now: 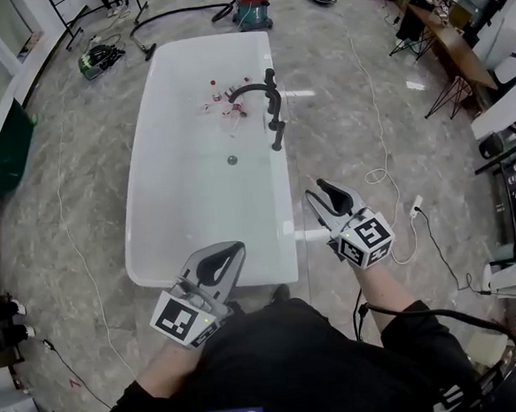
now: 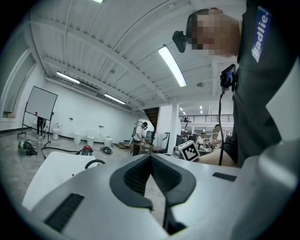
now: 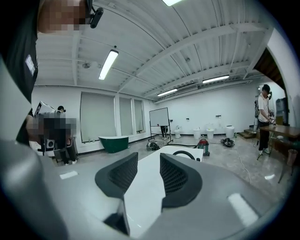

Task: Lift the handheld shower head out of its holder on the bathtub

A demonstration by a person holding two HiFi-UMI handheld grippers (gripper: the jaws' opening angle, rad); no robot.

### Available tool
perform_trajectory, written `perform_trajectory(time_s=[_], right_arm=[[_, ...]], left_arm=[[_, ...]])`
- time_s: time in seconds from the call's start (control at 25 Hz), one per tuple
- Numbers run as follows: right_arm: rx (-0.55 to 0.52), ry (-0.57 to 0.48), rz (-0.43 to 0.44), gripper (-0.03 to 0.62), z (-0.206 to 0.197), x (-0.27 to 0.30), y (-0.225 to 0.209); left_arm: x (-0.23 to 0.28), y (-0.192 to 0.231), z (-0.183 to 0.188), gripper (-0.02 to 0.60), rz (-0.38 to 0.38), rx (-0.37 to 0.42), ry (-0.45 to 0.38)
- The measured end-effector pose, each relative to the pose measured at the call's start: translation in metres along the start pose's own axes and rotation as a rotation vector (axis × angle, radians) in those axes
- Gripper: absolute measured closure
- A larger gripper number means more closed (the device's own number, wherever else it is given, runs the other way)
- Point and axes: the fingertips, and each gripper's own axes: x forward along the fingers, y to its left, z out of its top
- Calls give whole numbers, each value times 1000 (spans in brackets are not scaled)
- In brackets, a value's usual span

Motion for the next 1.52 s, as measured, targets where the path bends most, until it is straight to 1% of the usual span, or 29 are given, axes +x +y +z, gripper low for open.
perform_trajectory(time_s=[0.12,0.28,0.36,0.44,0.64,0.76,0.92,1.08,1.2,1.36,1.52], right_arm=[[-29,52,-19,464,-10,29,-13],[-74,128,-39,447,-26,76,-31],[-101,175,-48,438,-38,101,-44],[-120,226,-57,430,-50,124,-61],[-165,367,-83,413,-85,176,-106],[-189,446,-104,413,-110,203,-136],[-170,523,-139,411,-148,238,-174],[-146,582,-183,407,-176,265,-214],[-107,619,-200,401,-199,283,-237],[-82,647,-224,399,-224,312,-258],[-71,676,-239,399,-243,331,-267]], left_arm=[[-6,19,-3,591,5,-12,2],[-17,45,-9,591,-6,-22,23],[-19,61,-10,591,10,-32,16],[-18,74,-14,591,18,-40,13],[-21,95,-29,591,-6,-90,38],[-21,106,-32,591,-5,-96,44],[-19,122,-44,591,9,-111,61],[-13,131,-56,591,19,-124,71],[-9,139,-70,591,27,-149,85],[-12,157,-92,591,55,-172,115],[-17,165,-110,591,91,-198,140]])
